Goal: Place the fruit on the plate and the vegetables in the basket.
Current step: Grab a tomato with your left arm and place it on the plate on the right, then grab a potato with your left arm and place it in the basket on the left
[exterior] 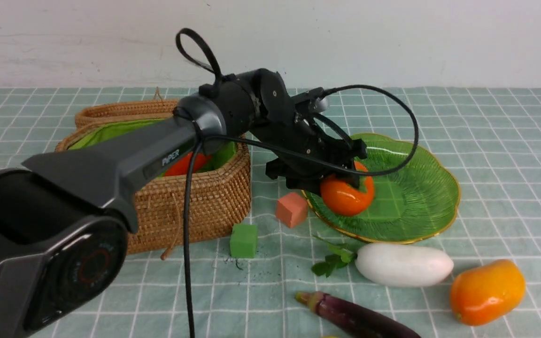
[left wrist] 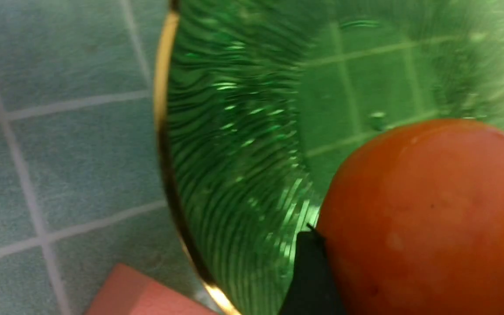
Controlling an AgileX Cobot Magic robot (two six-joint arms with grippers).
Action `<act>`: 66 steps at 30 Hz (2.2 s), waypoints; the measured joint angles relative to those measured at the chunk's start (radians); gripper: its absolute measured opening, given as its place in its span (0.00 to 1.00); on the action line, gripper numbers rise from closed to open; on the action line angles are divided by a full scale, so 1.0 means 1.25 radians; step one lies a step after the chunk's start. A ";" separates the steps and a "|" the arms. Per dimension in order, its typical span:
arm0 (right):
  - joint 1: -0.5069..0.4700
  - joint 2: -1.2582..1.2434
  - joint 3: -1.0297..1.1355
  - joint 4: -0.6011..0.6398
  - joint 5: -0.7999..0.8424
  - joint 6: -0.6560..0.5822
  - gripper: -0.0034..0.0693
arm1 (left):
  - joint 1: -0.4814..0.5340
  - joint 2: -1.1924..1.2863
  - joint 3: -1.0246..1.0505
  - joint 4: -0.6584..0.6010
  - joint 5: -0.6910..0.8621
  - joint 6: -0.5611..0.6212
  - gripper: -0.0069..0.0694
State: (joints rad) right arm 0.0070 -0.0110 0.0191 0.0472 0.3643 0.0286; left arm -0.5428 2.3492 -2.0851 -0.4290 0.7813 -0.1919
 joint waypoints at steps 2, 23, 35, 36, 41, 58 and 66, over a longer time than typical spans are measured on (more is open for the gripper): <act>0.000 0.000 0.000 0.000 0.000 0.000 0.38 | -0.012 0.002 0.000 0.025 -0.003 -0.005 0.72; 0.000 0.000 0.000 0.000 0.000 0.000 0.38 | -0.020 -0.144 -0.009 0.224 0.175 -0.004 0.89; 0.000 0.000 0.000 0.000 0.000 0.000 0.38 | -0.018 -0.665 0.498 0.321 0.227 0.169 0.83; 0.000 0.000 0.000 0.000 0.000 0.000 0.38 | -0.018 -0.687 0.554 0.319 0.233 0.180 0.83; 0.000 0.000 0.000 0.000 0.000 0.000 0.38 | -0.019 -0.750 0.788 0.301 0.250 0.217 0.83; 0.000 0.000 0.000 0.000 0.000 0.000 0.38 | -0.019 -0.737 0.928 0.185 0.079 0.322 0.90; 0.000 0.000 0.000 0.000 0.000 0.000 0.38 | -0.019 -0.582 0.927 0.078 0.058 0.382 0.89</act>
State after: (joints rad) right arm 0.0070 -0.0110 0.0191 0.0472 0.3643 0.0286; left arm -0.5663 1.6221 -0.9264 -0.3319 0.8535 0.2854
